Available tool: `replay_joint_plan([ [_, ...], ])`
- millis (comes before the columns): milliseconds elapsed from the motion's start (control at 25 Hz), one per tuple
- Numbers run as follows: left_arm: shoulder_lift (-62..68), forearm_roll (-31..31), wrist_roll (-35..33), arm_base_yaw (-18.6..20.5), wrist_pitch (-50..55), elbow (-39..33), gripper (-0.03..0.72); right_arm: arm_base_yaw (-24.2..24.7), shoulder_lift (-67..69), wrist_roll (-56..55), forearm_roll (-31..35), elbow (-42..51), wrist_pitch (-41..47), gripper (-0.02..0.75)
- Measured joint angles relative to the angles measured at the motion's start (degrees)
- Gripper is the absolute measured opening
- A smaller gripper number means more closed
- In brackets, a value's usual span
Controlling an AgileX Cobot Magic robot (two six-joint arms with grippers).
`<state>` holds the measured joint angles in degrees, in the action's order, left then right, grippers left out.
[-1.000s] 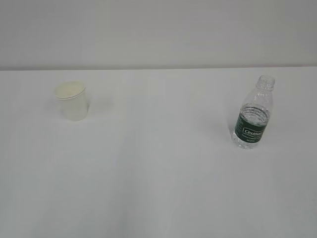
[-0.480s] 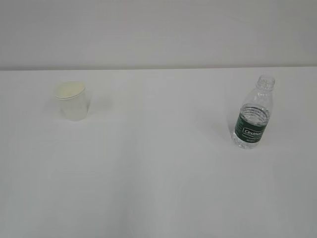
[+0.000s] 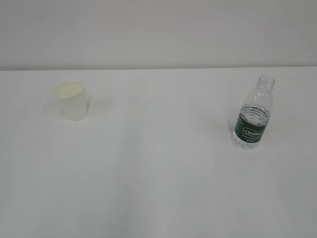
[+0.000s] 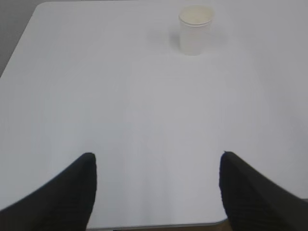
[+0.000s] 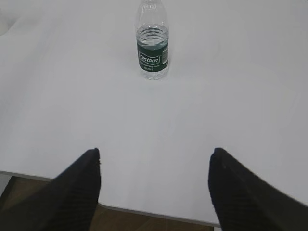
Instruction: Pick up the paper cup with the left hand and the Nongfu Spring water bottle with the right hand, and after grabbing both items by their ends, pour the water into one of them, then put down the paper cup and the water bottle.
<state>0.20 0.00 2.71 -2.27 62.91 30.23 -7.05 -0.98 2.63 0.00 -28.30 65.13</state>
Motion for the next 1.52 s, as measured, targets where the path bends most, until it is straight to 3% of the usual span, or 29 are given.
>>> replay_joint_plan([
  [1000, 0.00, 0.00, 0.00, 0.00, 0.00, 0.00, 0.567, 0.00, 0.00, 0.00, 0.00, -0.14, -0.25, 0.524],
  [1520, 7.19, 0.00, 0.00, 0.00, -4.42, 2.64, 0.567, 0.00, 4.00, 1.50, 0.00, -2.67, -6.62, 0.524],
])
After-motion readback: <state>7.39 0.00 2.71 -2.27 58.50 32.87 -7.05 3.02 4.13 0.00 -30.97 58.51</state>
